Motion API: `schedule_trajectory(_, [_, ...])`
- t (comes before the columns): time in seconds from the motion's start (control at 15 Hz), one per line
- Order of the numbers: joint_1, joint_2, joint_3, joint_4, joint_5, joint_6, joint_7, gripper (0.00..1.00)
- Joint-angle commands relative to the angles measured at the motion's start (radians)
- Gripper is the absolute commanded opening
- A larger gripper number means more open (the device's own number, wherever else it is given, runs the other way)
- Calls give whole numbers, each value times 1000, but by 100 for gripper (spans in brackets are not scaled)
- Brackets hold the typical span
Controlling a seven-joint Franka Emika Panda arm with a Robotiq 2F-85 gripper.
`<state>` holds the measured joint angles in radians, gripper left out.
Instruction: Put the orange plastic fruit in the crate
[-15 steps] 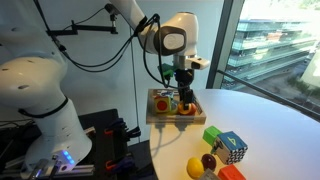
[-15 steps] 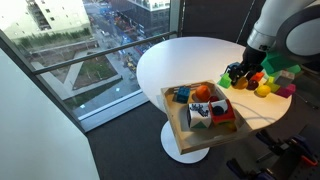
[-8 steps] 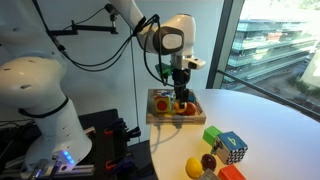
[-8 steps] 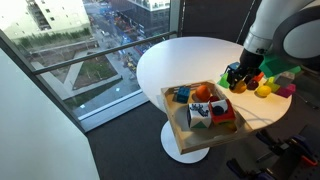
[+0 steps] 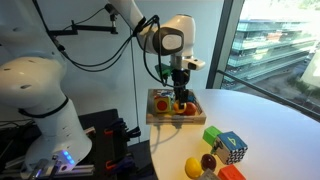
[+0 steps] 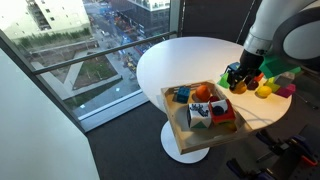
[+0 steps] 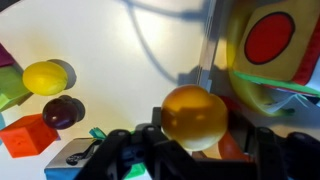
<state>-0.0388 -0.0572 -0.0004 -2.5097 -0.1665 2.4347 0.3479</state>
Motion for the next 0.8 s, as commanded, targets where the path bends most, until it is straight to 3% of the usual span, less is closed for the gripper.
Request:
schedule_trajectory(0.0, [1,-1,-2,1,1,-3,-1,67])
schedule_trajectory(0.07, [2,-1,-2,1,8,-1,-7,42])
schedule_trajectory(0.73, [16,63,13,51,6,61,3,42])
